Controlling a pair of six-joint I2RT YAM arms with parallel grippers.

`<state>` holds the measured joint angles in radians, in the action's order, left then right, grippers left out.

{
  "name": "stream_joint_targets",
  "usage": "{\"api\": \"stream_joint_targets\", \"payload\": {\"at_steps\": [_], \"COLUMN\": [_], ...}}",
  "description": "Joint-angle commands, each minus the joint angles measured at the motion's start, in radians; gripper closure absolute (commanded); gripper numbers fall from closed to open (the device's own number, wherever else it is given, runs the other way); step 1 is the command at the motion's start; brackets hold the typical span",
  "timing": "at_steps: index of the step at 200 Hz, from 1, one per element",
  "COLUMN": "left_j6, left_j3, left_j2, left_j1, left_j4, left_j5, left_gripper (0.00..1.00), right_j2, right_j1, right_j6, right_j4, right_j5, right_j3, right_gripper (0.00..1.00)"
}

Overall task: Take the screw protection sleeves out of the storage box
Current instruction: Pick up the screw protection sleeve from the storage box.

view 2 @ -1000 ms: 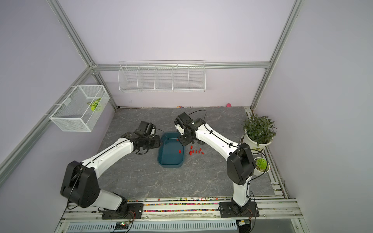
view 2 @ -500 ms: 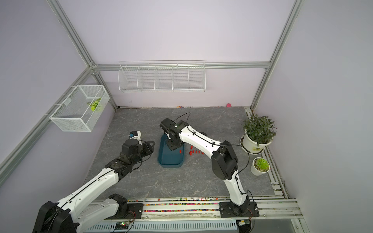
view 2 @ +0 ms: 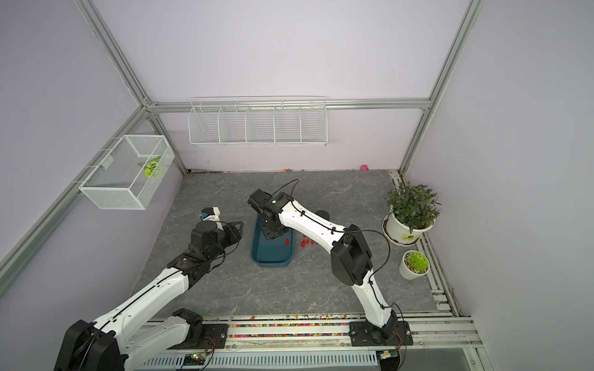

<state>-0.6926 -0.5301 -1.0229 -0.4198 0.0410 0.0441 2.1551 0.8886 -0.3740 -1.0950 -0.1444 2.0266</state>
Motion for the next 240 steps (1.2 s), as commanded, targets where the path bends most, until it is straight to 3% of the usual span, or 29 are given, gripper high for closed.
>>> {"api": "stream_joint_targets", "payload": {"at_steps": [1, 92, 161, 240], "left_j6": [-0.011, -0.023, -0.033, -0.034], "left_j3": [0.015, 0.022, 0.043, 0.047], "left_j2": [0.005, 0.016, 0.05, 0.05], "left_j1": [0.012, 0.027, 0.043, 0.051], "left_j4": [0.016, 0.016, 0.017, 0.02], "left_j5": [-0.018, -0.024, -0.03, -0.038], "left_gripper": [0.59, 0.59, 0.59, 0.59], "right_j2": [0.026, 0.09, 0.207, 0.207], "right_j1": [0.006, 0.005, -0.002, -0.02], "right_j6": [-0.022, -0.036, -0.061, -0.129], "right_j4": [-0.028, -0.053, -0.157, -0.126], "right_j5": [-0.027, -0.047, -0.098, -0.1], "right_j3": [0.007, 0.036, 0.158, 0.082], "right_gripper": [0.69, 0.69, 0.7, 0.7]}}
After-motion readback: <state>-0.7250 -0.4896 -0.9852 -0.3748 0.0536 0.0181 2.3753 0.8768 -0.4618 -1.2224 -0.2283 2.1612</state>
